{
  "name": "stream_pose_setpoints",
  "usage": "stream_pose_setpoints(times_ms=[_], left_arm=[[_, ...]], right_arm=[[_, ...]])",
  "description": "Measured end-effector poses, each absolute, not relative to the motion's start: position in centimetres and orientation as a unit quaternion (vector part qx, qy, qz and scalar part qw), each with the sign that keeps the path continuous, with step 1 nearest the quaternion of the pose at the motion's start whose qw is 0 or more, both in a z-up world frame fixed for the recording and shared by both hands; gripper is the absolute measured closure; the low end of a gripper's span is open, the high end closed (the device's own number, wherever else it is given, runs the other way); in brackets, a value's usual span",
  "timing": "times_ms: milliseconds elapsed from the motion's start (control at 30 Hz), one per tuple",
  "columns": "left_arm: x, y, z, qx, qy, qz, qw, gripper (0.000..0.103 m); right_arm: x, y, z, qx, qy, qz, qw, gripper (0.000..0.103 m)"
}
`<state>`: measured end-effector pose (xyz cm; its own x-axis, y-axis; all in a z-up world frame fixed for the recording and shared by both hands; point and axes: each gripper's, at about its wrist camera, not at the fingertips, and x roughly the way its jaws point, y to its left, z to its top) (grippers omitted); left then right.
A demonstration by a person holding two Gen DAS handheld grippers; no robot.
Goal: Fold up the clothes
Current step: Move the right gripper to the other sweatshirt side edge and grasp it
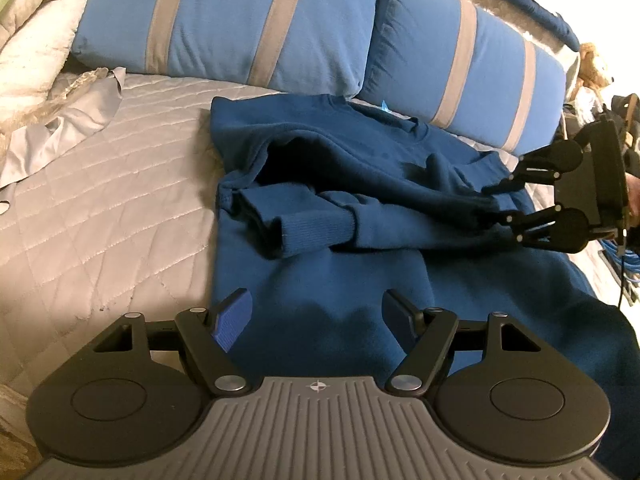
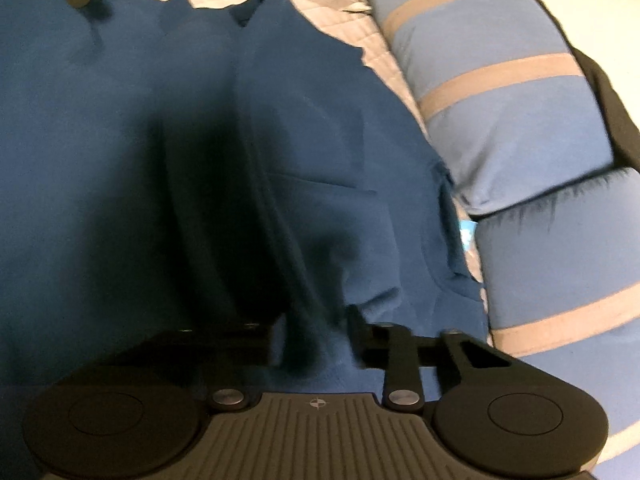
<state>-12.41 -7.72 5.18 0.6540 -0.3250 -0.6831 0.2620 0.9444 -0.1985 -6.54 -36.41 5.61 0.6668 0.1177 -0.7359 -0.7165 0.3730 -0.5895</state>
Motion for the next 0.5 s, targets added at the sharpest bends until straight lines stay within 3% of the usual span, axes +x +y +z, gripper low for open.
stream_pose_setpoints(times_ms=[133, 233, 333, 467, 500], left_arm=[[-12.5, -7.9, 5.2, -0.036, 0.382, -0.159, 0.910, 0.032], [-12.5, -7.9, 5.2, -0.033, 0.381, -0.157, 0.911, 0.032], [-12.3, -8.0, 5.1, -0.029, 0.385, -0.158, 0.909, 0.032], [-12.4, -8.2, 5.1, -0.023, 0.384, -0.159, 0.909, 0.032], [-12.5, -8.2, 5.1, -0.023, 0.382, -0.159, 0.910, 0.032]], right_arm=[[-6.8, -36.4, 6.1, -0.499, 0.305, 0.271, 0.764, 0.092], [-7.5, -36.6, 7.3, -0.487, 0.308, 0.271, 0.771, 0.092], [-8.4, -36.9, 8.1, -0.473, 0.309, 0.280, 0.776, 0.091], [-8.4, -37.0, 7.3, -0.484, 0.307, 0.278, 0.771, 0.070], [-8.3, -37.0, 7.0, -0.487, 0.308, 0.278, 0.769, 0.070]])
